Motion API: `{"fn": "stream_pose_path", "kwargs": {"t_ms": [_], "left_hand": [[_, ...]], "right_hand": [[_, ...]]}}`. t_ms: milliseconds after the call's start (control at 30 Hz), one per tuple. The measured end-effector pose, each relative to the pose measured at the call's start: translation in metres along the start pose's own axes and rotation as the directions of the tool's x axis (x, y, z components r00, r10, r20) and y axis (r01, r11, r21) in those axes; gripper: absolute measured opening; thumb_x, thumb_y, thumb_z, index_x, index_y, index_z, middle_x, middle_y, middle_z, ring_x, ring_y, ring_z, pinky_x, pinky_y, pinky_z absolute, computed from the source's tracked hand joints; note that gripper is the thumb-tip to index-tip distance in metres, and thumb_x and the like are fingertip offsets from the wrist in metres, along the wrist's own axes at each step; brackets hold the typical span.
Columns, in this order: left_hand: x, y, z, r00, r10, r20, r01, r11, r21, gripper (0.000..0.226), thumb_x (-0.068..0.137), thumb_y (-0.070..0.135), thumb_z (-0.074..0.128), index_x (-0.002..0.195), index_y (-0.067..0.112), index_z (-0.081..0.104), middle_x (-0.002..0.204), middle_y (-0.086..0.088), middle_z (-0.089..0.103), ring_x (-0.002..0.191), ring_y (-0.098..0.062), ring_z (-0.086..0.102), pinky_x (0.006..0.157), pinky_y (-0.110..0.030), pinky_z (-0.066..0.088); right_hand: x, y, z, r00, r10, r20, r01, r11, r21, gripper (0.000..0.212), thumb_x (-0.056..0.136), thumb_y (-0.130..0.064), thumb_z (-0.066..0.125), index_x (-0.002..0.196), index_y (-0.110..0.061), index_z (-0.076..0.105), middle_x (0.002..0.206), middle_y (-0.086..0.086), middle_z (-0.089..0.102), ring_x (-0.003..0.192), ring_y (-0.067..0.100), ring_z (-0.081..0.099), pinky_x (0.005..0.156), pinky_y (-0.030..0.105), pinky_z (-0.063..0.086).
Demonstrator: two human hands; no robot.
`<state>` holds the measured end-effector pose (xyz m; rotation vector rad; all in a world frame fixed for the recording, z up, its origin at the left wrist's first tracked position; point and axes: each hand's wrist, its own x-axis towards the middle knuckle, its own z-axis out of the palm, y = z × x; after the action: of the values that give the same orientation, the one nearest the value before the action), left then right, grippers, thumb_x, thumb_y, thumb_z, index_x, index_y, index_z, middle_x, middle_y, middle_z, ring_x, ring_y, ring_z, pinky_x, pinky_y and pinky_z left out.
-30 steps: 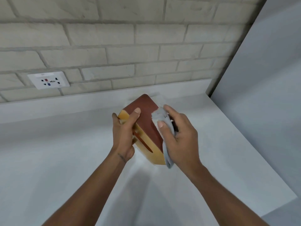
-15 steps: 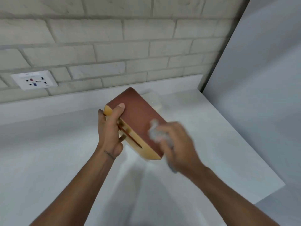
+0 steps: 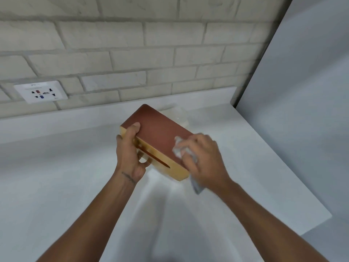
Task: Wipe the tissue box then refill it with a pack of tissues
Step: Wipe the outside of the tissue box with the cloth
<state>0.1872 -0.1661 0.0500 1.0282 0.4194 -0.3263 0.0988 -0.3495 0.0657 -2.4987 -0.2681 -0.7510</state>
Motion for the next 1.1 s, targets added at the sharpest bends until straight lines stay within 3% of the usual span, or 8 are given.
{"fn": "stream_pose_path", "kwargs": {"t_ms": [100,233,567,667,767,900,1000,1100], "left_hand": [[0.002,-0.005,-0.005,1.0,0.011,-0.021,-0.011,1.0,-0.007,0.043,0.083,0.05,0.073,0.118,0.031,0.059,0.113,0.002,0.065,0.101,-0.02,0.063,0.078,-0.045,0.058],[0.003,-0.01,-0.002,0.998,0.055,-0.037,-0.055,0.998,-0.007,0.037,0.086,0.045,0.073,0.116,0.031,0.057,0.11,0.002,0.067,0.103,-0.023,0.065,0.088,-0.049,0.055],[0.002,-0.012,0.0,0.995,0.072,-0.063,-0.07,0.997,0.028,0.026,0.087,0.041,0.072,0.104,0.033,0.055,0.106,0.004,0.066,0.102,-0.023,0.064,0.088,-0.05,0.056],[0.002,-0.013,-0.001,0.997,0.068,-0.035,-0.067,0.997,0.026,0.024,0.087,0.042,0.072,0.103,0.033,0.056,0.108,0.002,0.067,0.101,-0.023,0.065,0.081,-0.044,0.055],[0.002,-0.012,-0.003,0.999,0.024,-0.03,-0.024,1.0,0.016,0.03,0.087,0.045,0.071,0.111,0.032,0.059,0.113,0.001,0.067,0.105,-0.023,0.065,0.082,-0.047,0.057],[0.002,-0.006,-0.004,0.993,-0.113,-0.021,0.111,0.99,-0.084,0.033,0.085,0.053,0.071,0.108,0.031,0.066,0.104,0.002,0.069,0.098,-0.021,0.066,0.085,-0.045,0.055],[0.004,-0.007,-0.012,0.956,-0.294,0.002,0.288,0.935,-0.207,0.062,0.077,0.066,0.068,0.127,0.029,0.062,0.126,-0.008,0.064,0.117,-0.038,0.058,0.098,-0.066,0.046],[0.004,-0.005,-0.02,0.915,-0.397,0.07,0.395,0.849,-0.352,0.073,0.084,0.073,0.053,0.135,0.021,0.054,0.132,-0.022,0.059,0.123,-0.056,0.052,0.099,-0.079,0.04]], "right_hand": [[0.019,0.016,-0.01,0.965,0.202,-0.165,-0.207,0.978,-0.011,0.02,0.093,-0.02,0.051,0.099,-0.03,0.067,0.106,-0.014,0.059,0.1,0.004,0.057,0.088,0.037,0.049],[0.01,-0.016,0.0,0.994,-0.097,0.047,0.096,0.995,0.03,0.017,0.091,-0.017,0.058,0.098,-0.022,0.073,0.097,-0.009,0.062,0.091,0.012,0.058,0.086,0.028,0.042],[0.007,-0.008,0.003,0.998,0.047,-0.049,-0.045,0.998,0.033,0.014,0.091,-0.015,0.063,0.098,-0.022,0.073,0.095,-0.012,0.059,0.086,0.0,0.055,0.076,0.028,0.049],[0.005,-0.013,0.009,0.99,-0.137,0.024,0.137,0.991,0.007,0.015,0.094,-0.016,0.06,0.097,-0.022,0.074,0.092,-0.005,0.063,0.083,0.011,0.061,0.075,0.027,0.047],[0.018,0.001,0.001,0.993,0.094,-0.076,-0.091,0.995,0.038,0.017,0.092,-0.013,0.061,0.099,-0.022,0.074,0.096,-0.005,0.063,0.088,0.01,0.061,0.077,0.034,0.051],[0.016,-0.007,-0.008,0.961,-0.262,0.093,0.258,0.965,0.052,0.021,0.099,-0.02,0.055,0.1,-0.02,0.076,0.095,0.0,0.065,0.087,0.014,0.06,0.085,0.022,0.041],[0.038,0.033,-0.019,0.933,0.34,-0.121,-0.3,0.917,0.261,0.017,0.093,-0.021,0.059,0.099,-0.027,0.073,0.101,-0.005,0.068,0.096,0.014,0.064,0.088,0.031,0.05],[0.044,0.056,-0.038,0.612,0.787,0.076,-0.468,0.283,0.838,0.02,0.093,-0.019,0.058,0.107,-0.013,0.071,0.104,0.004,0.07,0.094,0.017,0.066,0.086,0.037,0.051]]}}
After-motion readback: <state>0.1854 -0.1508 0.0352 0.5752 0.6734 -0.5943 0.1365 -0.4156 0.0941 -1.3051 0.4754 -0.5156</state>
